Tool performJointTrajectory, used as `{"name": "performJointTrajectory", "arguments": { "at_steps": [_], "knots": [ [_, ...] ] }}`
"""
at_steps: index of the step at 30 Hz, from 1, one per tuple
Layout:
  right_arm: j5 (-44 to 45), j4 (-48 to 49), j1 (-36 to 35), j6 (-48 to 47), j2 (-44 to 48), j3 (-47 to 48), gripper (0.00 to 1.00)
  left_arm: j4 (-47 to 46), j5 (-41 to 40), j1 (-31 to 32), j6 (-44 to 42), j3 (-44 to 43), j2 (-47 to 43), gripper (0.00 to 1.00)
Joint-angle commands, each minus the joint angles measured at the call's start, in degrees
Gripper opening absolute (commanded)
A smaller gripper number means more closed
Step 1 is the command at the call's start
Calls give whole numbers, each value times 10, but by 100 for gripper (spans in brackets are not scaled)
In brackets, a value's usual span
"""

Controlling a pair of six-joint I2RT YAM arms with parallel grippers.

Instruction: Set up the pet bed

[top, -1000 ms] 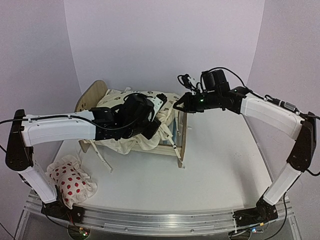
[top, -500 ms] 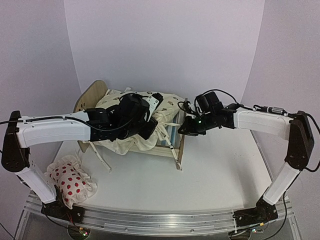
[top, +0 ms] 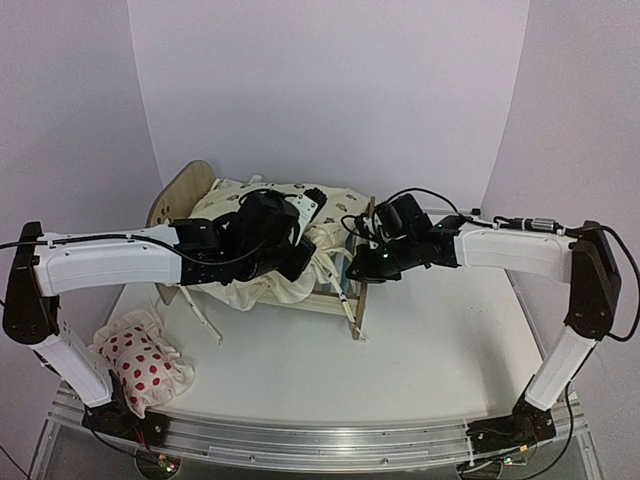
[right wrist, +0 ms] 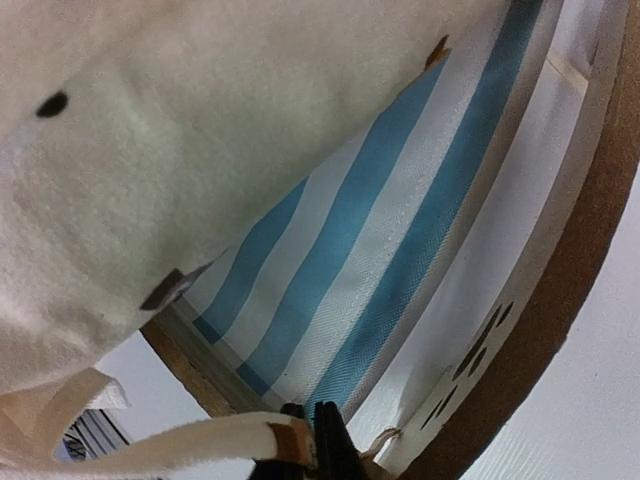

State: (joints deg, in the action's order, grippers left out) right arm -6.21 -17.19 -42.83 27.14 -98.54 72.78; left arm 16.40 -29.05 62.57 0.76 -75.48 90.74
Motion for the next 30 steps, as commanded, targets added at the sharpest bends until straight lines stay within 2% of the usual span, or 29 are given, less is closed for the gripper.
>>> {"name": "performJointTrajectory", "arguments": {
  "at_steps": [1, 4, 15, 24, 30],
  "knots": [
    [36, -99, -20, 9, -15, 13, 16, -21, -10, -1, 9, 3, -21, 0],
    [42, -138, -28, 9, -13, 21, 30, -23, -8, -1, 9, 6, -20, 0],
    [46, -212, -36, -10, 63, 16, 58, -22, 5, -1, 2, -5, 12, 0],
    [54, -228, -35, -21, 107, -17, 71, -22, 5, -2, -3, -27, 47, 0],
    [61, -210, -36, -23, 118, -26, 71, -17, -14, -2, -4, -47, 67, 0]
  ]
}}
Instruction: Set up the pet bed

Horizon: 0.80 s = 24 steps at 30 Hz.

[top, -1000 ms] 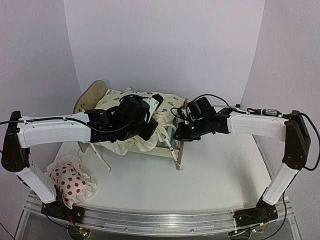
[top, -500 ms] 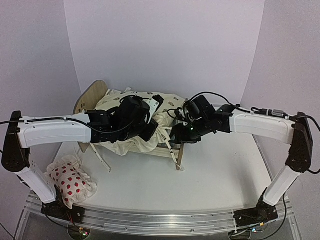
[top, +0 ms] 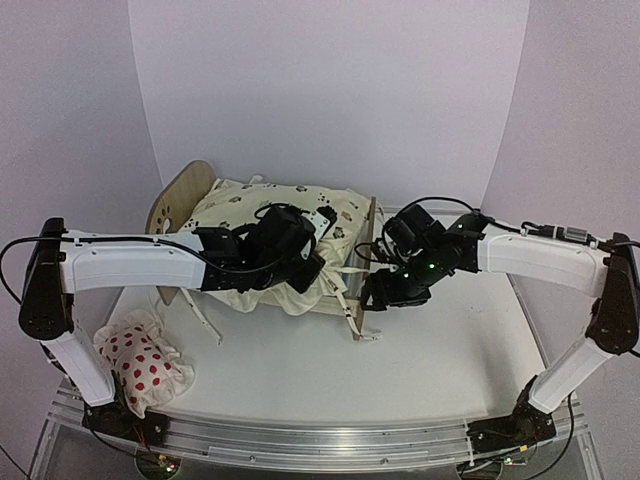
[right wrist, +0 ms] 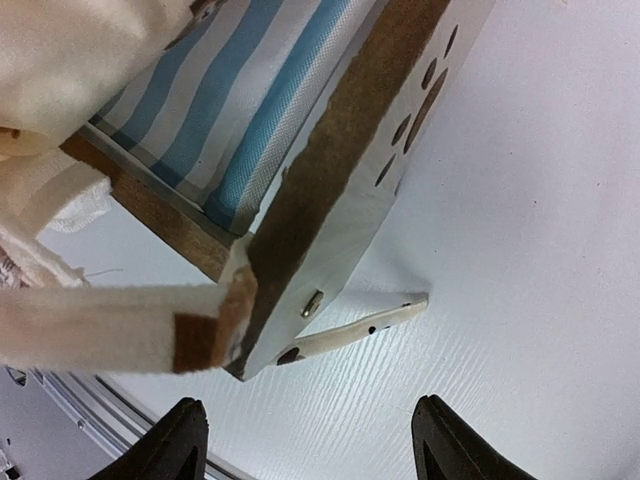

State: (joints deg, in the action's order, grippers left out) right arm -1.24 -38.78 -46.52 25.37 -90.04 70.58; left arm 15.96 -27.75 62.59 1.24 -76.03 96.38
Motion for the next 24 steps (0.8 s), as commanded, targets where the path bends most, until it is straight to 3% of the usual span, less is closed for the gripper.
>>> {"name": "performJointTrajectory", "arguments": {
  "at_steps": [1, 12, 24],
  "knots": [
    [5, 18, 1, -2, 34, -10, 70, -9, -31, -3, -9, -46, 13, 0],
    [13, 172, -32, 17, 28, -75, 62, 1, -63, -7, -9, -62, 14, 0],
    [177, 210, -73, -1, -14, -84, 43, 8, -77, -8, -10, -43, -2, 0]
  ]
}}
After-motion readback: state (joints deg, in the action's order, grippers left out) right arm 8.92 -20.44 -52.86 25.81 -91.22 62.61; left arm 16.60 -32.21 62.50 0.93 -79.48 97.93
